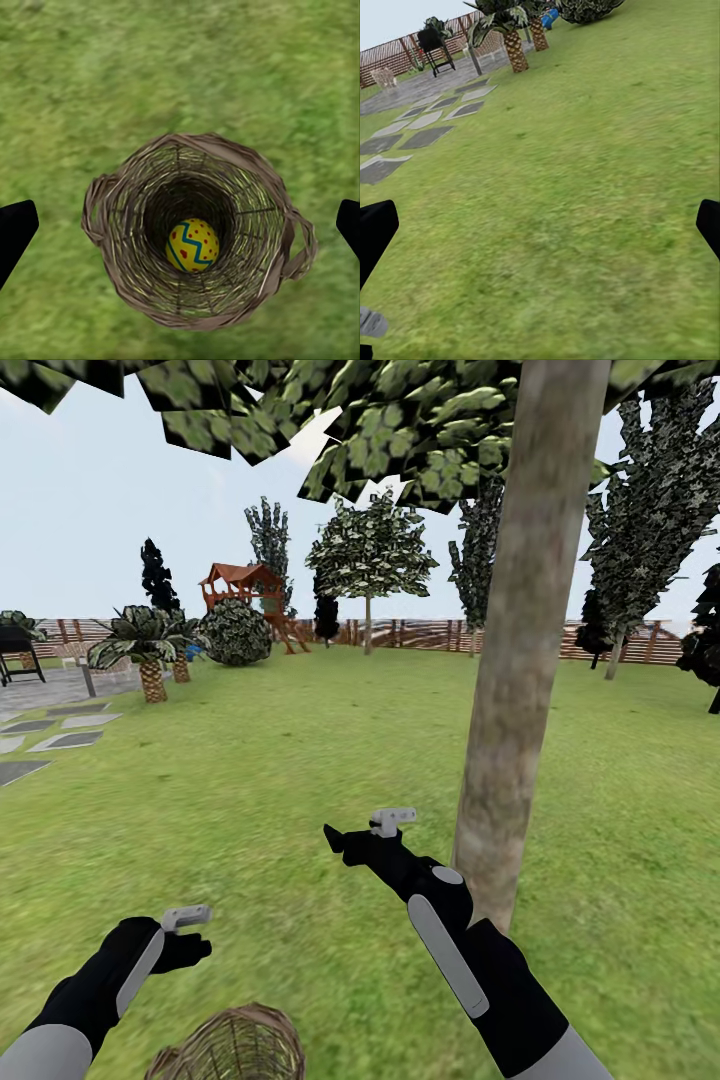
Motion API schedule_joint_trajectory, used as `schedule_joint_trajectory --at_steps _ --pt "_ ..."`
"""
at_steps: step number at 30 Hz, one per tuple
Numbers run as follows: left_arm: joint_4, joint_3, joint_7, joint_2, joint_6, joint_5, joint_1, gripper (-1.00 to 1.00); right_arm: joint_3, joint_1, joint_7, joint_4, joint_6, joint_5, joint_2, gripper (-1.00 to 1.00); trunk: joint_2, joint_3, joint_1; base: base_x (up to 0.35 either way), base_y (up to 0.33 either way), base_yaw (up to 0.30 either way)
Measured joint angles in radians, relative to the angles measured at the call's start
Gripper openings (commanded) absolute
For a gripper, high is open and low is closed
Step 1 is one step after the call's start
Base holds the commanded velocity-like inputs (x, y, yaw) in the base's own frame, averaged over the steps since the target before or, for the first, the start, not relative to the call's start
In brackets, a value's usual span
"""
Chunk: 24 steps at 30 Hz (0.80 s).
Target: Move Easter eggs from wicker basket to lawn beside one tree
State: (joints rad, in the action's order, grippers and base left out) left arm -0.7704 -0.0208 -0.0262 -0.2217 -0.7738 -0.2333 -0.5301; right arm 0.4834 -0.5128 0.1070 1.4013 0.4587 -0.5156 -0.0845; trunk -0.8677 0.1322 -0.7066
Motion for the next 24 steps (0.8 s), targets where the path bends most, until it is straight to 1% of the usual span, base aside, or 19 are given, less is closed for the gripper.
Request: schedule_joint_trajectory --at_steps 14,24 --pt "-0.001 0.002 -0.008 0.005 -0.001 0.000 0.000 1.00 0.000 0.000 0.000 0.000 0.000 0.000 0.000 1.00 0.000 0.000 0.000 0.003 -0.004 0.000" --pt "0.000 0.001 -0.002 0.005 -0.001 -0.001 0.000 1.00 0.000 0.000 0.000 0.000 0.000 0.000 0.000 1.00 -0.070 0.031 -0.038 0.000 0.000 0.000"
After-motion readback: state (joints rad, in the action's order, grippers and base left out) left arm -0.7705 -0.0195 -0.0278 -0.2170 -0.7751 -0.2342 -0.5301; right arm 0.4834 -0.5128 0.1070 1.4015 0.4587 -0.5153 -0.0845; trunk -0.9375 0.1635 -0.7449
